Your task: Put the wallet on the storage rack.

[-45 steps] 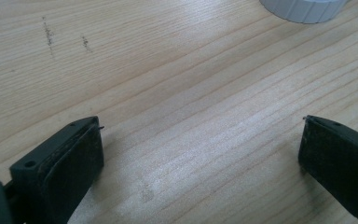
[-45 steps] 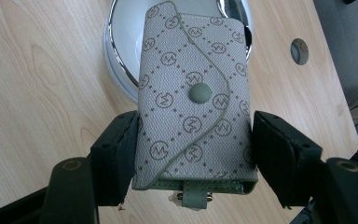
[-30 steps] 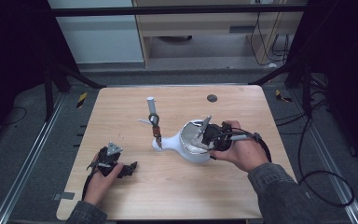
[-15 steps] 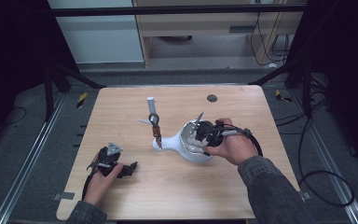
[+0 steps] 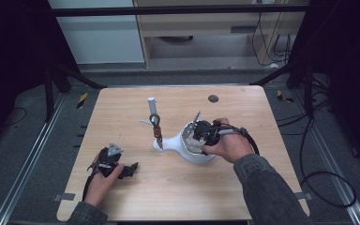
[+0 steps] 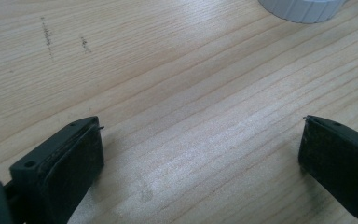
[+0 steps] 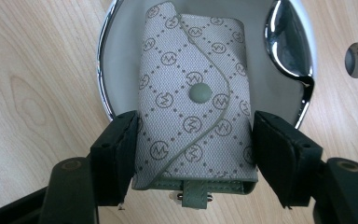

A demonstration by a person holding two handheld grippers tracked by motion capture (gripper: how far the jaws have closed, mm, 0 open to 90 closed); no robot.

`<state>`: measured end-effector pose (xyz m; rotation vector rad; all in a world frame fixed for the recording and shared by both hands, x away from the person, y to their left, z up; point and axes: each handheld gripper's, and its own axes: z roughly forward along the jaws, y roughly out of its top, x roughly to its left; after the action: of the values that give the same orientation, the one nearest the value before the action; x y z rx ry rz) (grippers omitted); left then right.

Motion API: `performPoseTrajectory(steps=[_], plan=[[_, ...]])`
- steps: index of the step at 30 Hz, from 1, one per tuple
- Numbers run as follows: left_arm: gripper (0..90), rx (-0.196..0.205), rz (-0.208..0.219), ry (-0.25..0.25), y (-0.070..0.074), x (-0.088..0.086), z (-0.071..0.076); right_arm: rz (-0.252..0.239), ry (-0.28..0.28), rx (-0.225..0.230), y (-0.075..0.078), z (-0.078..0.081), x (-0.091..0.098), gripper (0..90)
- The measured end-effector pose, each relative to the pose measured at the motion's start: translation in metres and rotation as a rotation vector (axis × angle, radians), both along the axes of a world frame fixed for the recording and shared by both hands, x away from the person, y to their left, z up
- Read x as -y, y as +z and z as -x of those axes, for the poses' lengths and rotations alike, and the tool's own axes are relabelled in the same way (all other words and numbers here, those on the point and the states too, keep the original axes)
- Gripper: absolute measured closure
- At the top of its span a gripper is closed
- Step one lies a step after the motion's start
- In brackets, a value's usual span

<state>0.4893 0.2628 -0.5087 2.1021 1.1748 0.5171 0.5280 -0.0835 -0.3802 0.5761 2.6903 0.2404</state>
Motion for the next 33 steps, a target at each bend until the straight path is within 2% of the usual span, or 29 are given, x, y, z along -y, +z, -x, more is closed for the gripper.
performPoseTrajectory(steps=[26,29,33], plan=[[0.0,0.0,0.001,0.001,0.0,0.0001,0.0001,-0.016,-0.014,-0.026,-0.0099,-0.0057,-0.0046,32.5],[0.0,0.0,0.001,0.001,0.0,0.0001,0.0001,-0.027,-0.028,-0.03,-0.0097,-0.0061,-0.0043,32.5],[0.0,0.001,0.0,0.0,0.0,0.0,0.0,-0.067,-0.043,-0.016,-0.0028,-0.004,-0.0025,27.5]])
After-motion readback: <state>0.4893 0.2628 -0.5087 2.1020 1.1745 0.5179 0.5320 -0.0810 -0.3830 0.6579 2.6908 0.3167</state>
